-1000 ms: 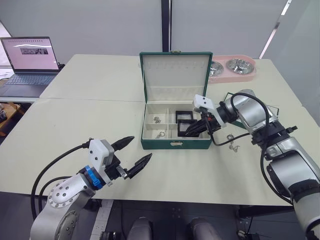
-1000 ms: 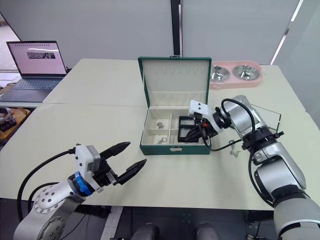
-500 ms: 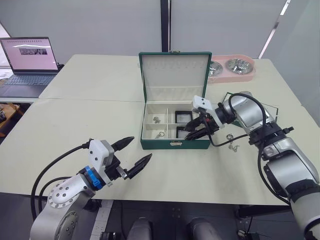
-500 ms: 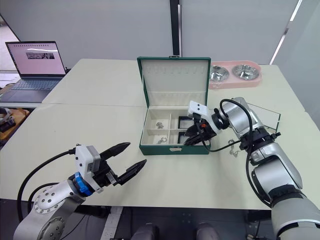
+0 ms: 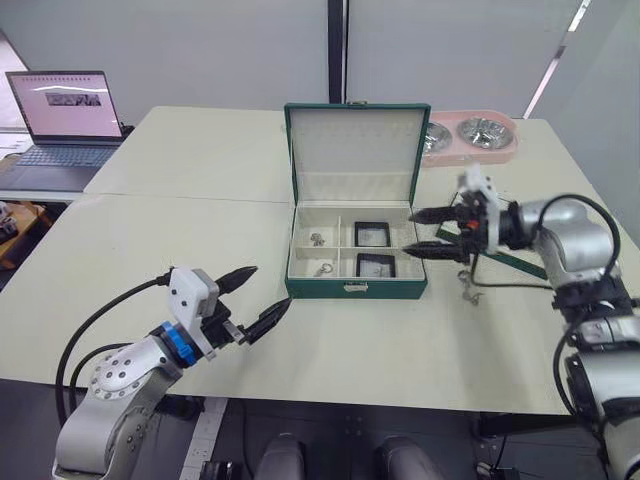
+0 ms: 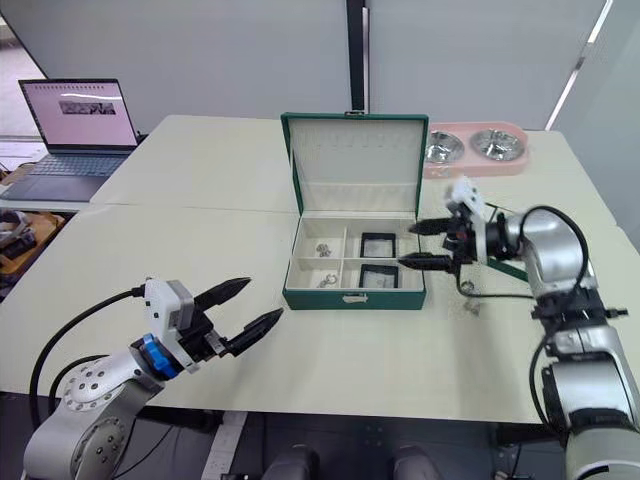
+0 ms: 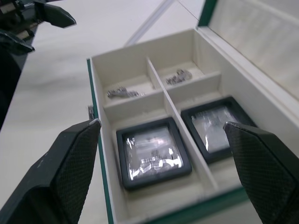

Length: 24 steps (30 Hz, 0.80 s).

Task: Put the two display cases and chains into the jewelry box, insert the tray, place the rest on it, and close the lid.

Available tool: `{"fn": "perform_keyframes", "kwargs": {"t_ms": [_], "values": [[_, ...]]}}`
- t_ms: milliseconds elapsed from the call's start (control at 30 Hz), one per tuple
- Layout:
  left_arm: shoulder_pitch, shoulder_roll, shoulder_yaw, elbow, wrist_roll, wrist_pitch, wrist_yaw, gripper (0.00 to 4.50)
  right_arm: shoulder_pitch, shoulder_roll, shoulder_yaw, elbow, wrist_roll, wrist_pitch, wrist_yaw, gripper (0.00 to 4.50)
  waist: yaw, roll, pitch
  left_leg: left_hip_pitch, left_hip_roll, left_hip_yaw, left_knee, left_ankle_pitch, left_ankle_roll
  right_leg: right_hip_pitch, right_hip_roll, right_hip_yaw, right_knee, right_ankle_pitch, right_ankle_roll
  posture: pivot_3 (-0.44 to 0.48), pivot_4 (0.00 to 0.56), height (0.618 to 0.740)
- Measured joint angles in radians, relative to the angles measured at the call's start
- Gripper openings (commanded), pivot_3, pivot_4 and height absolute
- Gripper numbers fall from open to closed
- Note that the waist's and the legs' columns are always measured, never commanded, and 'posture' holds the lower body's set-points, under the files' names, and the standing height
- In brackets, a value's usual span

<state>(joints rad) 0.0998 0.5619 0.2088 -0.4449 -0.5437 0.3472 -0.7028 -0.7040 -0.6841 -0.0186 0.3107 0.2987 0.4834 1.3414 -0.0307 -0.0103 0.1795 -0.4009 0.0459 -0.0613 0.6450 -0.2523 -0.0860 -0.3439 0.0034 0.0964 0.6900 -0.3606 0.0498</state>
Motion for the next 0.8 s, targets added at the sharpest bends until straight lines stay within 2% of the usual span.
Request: {"fn": "perform_keyframes", "kwargs": {"t_ms": [67,267,433,633,800], "values": [[-0.014,0.013,0.028,0.046,-0.001,-0.002,-0.011,4.5,0.127,-0.052,-0.096,-0.059,0.039,0.0,-0.028,4.47,0.0,0.0,0.001,0.0,0.0,0.0,0.0,0.0,0.0,0.0,0.0,0.0,0.0,0.0,0.0,0.0,0.15,0.74],[-0.05,0.052,0.082,0.138,-0.004,-0.013,-0.048,4.5,0.308,-0.098,-0.258,-0.169,0.109,-0.001,-0.11,4.47,-0.019,0.0,0.001,0.002,0.001,0.001,0.0,0.0,0.0,0.001,0.002,0.001,0.001,0.0,0.0,0.0,0.15,0.74],[-0.058,0.094,0.159,0.257,-0.003,-0.028,-0.07,4.5,0.476,-0.093,-0.381,-0.184,0.14,-0.012,-0.209,4.47,-0.018,0.0,0.002,0.001,0.001,0.002,0.0,0.0,0.0,0.001,0.001,0.002,0.0,0.0,0.0,0.0,0.15,0.74],[-0.039,0.1,0.226,0.322,0.003,-0.051,-0.071,4.5,0.599,-0.056,-0.502,-0.199,0.176,-0.034,-0.332,4.47,-0.021,-0.001,0.002,0.002,0.001,0.001,0.0,0.0,0.0,0.001,0.002,0.002,0.0,0.0,0.0,0.0,0.15,0.74],[-0.029,0.101,0.252,0.39,0.019,-0.071,-0.073,4.5,0.676,-0.02,-0.519,-0.194,0.175,-0.082,-0.384,4.47,-0.02,-0.001,0.002,0.002,0.001,0.002,0.0,0.0,0.0,0.001,0.002,0.002,0.0,0.0,0.0,0.0,0.15,0.74]]}}
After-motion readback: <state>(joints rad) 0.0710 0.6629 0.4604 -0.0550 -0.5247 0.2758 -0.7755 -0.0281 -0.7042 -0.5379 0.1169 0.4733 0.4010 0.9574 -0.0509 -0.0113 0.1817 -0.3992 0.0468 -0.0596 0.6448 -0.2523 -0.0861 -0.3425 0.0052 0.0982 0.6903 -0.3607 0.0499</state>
